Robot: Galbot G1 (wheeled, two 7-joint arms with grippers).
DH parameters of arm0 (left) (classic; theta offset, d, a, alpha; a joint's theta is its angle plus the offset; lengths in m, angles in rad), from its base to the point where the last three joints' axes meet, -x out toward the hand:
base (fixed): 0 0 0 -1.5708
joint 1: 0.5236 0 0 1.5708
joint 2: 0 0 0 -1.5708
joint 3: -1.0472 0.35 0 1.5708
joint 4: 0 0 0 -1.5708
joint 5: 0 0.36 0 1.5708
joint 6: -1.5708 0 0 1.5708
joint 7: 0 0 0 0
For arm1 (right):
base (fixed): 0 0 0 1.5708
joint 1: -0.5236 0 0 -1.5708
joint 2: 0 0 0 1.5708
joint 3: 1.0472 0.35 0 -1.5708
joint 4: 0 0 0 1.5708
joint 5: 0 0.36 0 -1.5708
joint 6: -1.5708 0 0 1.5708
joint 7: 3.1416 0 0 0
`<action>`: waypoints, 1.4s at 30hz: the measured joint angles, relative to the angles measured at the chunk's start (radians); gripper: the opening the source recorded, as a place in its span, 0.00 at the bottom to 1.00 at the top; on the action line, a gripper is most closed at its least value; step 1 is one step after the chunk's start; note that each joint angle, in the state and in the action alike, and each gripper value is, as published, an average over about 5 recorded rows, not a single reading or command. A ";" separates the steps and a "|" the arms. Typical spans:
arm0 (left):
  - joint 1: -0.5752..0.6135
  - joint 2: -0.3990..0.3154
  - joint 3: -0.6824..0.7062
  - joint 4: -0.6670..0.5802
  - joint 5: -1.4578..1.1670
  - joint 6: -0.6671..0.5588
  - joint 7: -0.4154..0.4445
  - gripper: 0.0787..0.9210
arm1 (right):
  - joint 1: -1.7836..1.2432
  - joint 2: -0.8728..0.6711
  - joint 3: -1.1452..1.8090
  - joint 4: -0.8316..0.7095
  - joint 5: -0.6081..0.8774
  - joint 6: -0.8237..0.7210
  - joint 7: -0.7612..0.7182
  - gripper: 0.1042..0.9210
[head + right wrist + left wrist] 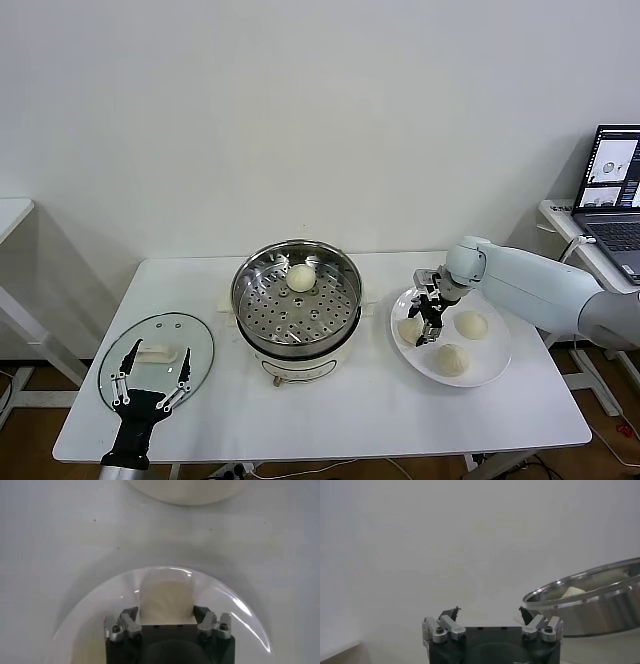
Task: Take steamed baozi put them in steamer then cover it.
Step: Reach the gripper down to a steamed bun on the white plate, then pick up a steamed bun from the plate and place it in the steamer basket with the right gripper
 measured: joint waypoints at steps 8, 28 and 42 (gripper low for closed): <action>0.003 -0.002 0.000 -0.009 0.000 0.004 -0.001 0.88 | 0.039 -0.019 -0.003 0.028 -0.003 0.005 -0.013 0.63; -0.010 0.005 0.018 -0.040 0.002 0.019 -0.002 0.88 | 0.520 0.106 -0.148 0.245 0.197 -0.030 -0.129 0.63; -0.019 0.011 0.026 -0.045 0.003 0.013 -0.006 0.88 | 0.523 0.396 -0.238 0.229 0.334 -0.126 -0.018 0.63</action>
